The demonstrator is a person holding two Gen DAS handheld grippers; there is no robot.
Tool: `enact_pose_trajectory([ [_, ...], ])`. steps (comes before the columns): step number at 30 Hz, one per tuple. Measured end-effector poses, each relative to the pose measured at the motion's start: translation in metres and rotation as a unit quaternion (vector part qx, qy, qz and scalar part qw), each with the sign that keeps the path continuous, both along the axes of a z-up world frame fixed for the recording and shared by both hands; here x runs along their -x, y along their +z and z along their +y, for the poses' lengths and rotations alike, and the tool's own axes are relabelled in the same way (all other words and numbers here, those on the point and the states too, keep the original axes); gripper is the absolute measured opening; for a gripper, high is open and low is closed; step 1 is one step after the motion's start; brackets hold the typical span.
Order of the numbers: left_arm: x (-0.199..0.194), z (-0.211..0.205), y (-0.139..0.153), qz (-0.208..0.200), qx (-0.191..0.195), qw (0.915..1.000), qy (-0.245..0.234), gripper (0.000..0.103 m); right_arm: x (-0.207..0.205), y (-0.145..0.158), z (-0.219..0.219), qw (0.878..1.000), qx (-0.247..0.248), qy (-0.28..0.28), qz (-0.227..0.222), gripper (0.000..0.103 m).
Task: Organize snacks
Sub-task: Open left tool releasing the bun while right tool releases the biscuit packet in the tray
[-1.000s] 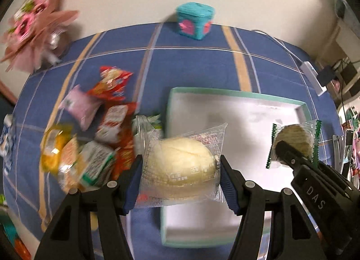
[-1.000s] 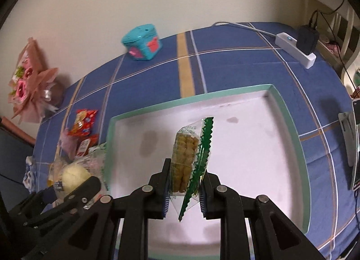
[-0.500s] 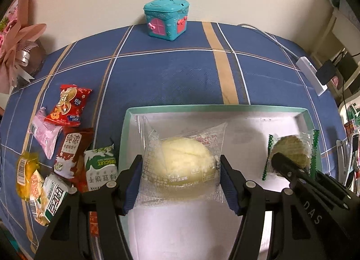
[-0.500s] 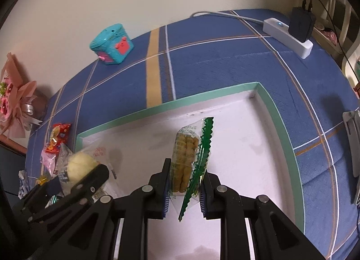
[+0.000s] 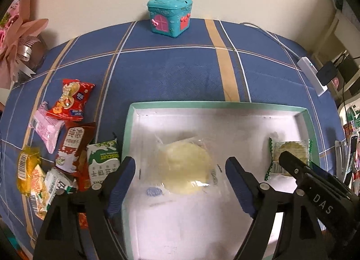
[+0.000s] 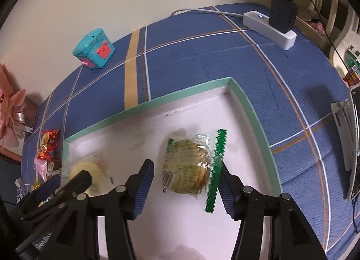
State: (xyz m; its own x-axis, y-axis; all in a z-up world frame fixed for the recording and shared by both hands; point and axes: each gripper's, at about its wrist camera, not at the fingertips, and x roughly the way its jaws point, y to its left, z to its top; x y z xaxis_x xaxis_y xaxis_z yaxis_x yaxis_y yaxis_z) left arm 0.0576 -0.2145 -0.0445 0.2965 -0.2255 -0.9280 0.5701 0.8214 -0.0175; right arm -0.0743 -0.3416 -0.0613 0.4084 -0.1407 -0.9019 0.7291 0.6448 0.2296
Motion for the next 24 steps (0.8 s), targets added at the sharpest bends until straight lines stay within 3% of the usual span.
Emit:
enact_pose_trajectory([
  [2, 0.0, 0.0, 0.003, -0.007, -0.003, 1.0, 0.001, 0.094, 0.001, 0.001, -0.002, 1.0, 0.002, -0.002, 0.0, 0.074],
  [9, -0.004, 0.009, 0.011, -0.011, 0.0, 0.9998, 0.014, 0.095, 0.004, 0.005, -0.001, 1.0, 0.022, -0.005, 0.003, 0.103],
  [12, -0.011, 0.016, 0.011, -0.013, 0.004, 0.9994, 0.031, 0.103, 0.005, 0.005, -0.002, 1.0, 0.025, -0.007, -0.002, 0.103],
  [24, -0.022, 0.044, 0.01, -0.017, 0.005, 0.9976, 0.066, 0.103, 0.006, 0.011, 0.009, 0.998, 0.056, -0.003, 0.009, 0.103],
])
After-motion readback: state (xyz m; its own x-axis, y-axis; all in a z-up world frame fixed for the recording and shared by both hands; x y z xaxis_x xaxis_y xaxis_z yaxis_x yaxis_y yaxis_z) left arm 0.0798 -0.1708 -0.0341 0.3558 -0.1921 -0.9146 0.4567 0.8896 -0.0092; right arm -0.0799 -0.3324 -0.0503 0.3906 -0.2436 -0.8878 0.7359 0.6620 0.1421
